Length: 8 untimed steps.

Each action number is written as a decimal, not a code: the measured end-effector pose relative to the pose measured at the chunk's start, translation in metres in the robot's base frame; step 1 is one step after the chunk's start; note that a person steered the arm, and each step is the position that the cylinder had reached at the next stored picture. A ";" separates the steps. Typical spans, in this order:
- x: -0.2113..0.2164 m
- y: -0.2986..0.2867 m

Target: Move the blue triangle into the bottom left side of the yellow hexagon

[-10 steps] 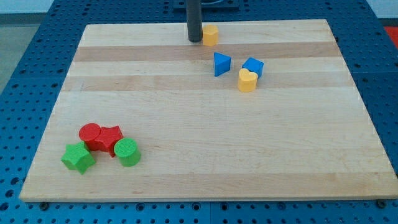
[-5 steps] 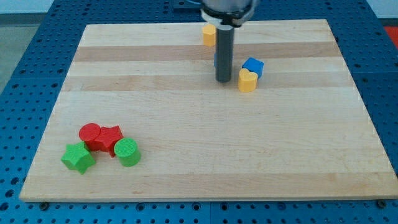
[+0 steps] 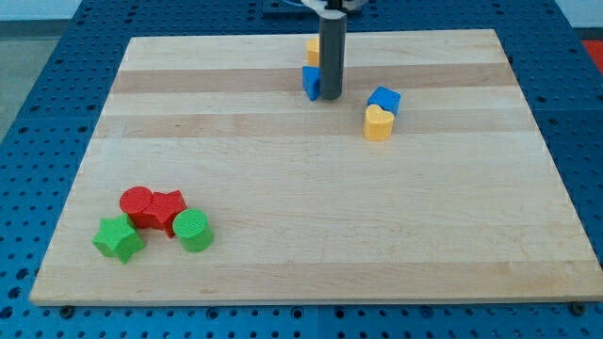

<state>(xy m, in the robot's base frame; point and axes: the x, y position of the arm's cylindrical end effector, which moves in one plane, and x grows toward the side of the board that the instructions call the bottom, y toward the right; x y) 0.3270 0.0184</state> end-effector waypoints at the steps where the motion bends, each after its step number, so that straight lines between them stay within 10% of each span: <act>1: -0.001 -0.012; 8: -0.039 -0.047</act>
